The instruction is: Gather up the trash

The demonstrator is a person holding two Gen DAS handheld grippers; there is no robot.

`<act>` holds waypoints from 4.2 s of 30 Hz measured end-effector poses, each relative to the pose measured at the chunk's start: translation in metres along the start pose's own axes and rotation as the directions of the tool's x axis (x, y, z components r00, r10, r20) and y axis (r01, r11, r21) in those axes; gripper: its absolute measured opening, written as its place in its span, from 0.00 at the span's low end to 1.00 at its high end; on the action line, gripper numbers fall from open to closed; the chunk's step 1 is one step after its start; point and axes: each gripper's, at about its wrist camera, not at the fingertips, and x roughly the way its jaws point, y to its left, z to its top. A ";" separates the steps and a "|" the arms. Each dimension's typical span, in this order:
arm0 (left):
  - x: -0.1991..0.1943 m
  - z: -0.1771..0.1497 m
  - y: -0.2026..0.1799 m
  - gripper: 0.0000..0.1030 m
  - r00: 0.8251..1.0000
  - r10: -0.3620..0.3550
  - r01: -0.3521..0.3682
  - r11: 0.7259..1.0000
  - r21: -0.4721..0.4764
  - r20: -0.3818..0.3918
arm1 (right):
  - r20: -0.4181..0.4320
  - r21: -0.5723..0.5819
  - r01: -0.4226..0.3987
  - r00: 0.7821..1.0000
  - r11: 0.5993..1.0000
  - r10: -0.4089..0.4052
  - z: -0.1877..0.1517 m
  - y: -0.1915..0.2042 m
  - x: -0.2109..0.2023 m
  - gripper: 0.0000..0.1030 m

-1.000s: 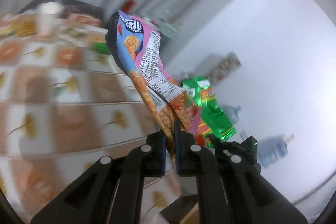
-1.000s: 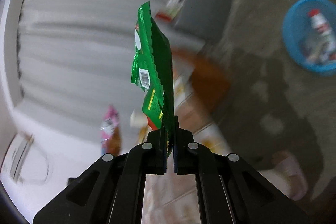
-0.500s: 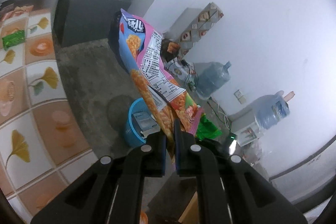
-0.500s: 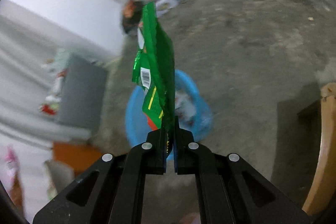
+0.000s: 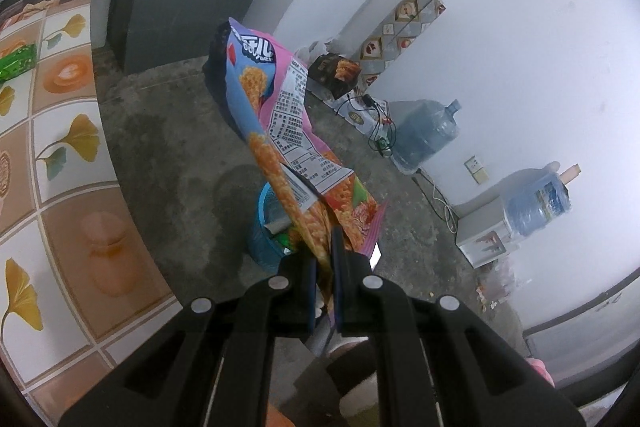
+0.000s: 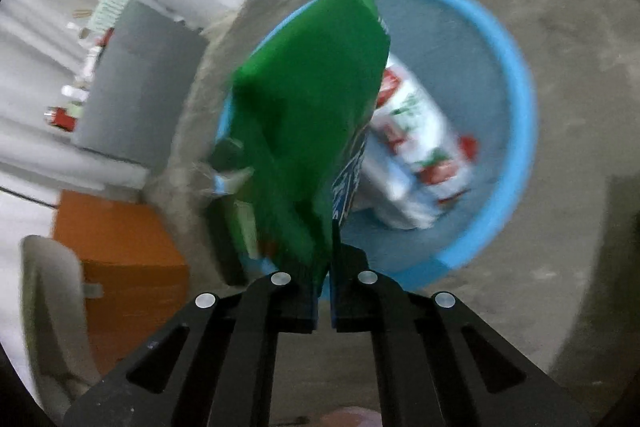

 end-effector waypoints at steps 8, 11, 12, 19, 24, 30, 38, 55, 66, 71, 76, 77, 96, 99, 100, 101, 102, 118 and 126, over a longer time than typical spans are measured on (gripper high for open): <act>0.006 0.000 -0.002 0.06 1.000 -0.001 0.001 1.000 -0.005 -0.019 | -0.030 0.023 -0.055 0.998 0.998 0.055 -0.010 -0.022 -0.019 0.40; 0.014 0.001 -0.007 0.06 0.999 -0.013 0.013 1.000 -0.001 -0.039 | -0.038 0.014 -0.068 0.997 0.998 0.068 -0.012 -0.030 -0.034 0.53; 0.016 0.001 -0.010 0.06 0.999 -0.018 0.018 1.000 0.004 -0.046 | -0.049 0.018 -0.073 0.996 0.997 0.074 -0.014 -0.031 -0.036 0.53; 0.060 0.013 -0.041 0.06 0.988 -0.061 0.068 0.996 0.051 -0.139 | -0.120 0.030 -0.124 0.985 0.992 0.127 -0.036 -0.045 -0.042 0.53; 0.118 0.022 -0.064 0.06 0.963 -0.097 0.113 0.992 0.051 -0.250 | -0.129 0.042 -0.177 0.975 0.983 0.181 -0.044 -0.040 -0.053 0.53; 0.204 0.034 -0.065 0.07 0.916 -0.187 0.173 0.982 -0.073 -0.355 | -0.164 0.016 -0.194 0.967 0.981 0.194 -0.062 -0.042 -0.061 0.53; 0.287 0.012 0.017 0.44 0.874 -0.004 -0.136 0.958 -0.253 -0.486 | -0.154 0.040 -0.145 0.977 0.989 0.149 -0.067 -0.065 -0.080 0.53; -0.030 0.020 -0.049 0.77 0.993 0.111 -0.114 0.970 0.213 0.026 | 0.217 -0.399 0.030 0.974 0.916 0.063 -0.091 0.027 -0.233 0.54; -0.200 -0.084 -0.041 0.95 0.856 0.379 -0.430 0.900 0.076 0.351 | 0.425 -0.770 0.158 0.850 0.619 0.312 -0.200 0.170 -0.342 0.93; -0.203 -0.139 -0.004 0.95 0.793 0.539 -0.532 0.840 -0.110 0.282 | 0.352 -0.825 0.176 0.903 0.537 0.245 -0.245 0.188 -0.343 0.93; -0.208 -0.176 0.021 0.95 0.693 0.684 -0.653 0.729 -0.204 0.226 | 0.303 -0.850 0.222 0.948 0.477 0.098 -0.273 0.192 -0.324 0.93; -0.213 -0.181 0.027 0.95 0.688 0.694 -0.657 0.719 -0.227 0.211 | 0.297 -0.852 0.225 0.951 0.472 0.083 -0.277 0.190 -0.322 0.93; -0.224 -0.197 0.040 0.95 0.628 0.763 -0.714 0.643 -0.276 0.155 | 0.343 -0.817 0.315 0.939 0.483 -0.032 -0.291 0.171 -0.321 0.93; -0.222 -0.197 0.036 0.95 0.620 0.769 -0.726 0.637 -0.259 0.154 | 0.342 -0.823 0.314 0.939 0.473 -0.028 -0.292 0.173 -0.321 0.93; -0.222 -0.198 0.035 0.95 0.617 0.771 -0.730 0.635 -0.255 0.155 | 0.344 -0.824 0.315 0.939 0.470 -0.027 -0.292 0.173 -0.321 0.93; -0.222 -0.198 0.034 0.95 0.617 0.772 -0.731 0.634 -0.251 0.155 | 0.345 -0.825 0.316 0.938 0.469 -0.025 -0.293 0.174 -0.321 0.93; -0.221 -0.198 0.033 0.95 0.615 0.773 -0.734 0.633 -0.247 0.154 | 0.344 -0.825 0.315 0.939 0.470 -0.025 -0.292 0.174 -0.321 0.93; -0.217 -0.197 0.025 0.95 0.612 0.775 -0.740 0.632 -0.232 0.160 | 0.351 -0.822 0.322 0.936 0.470 -0.028 -0.289 0.173 -0.320 0.93; -0.217 -0.194 0.026 0.95 0.619 0.769 -0.733 0.639 -0.234 0.160 | 0.349 -0.822 0.321 0.937 0.471 -0.028 -0.287 0.172 -0.320 0.93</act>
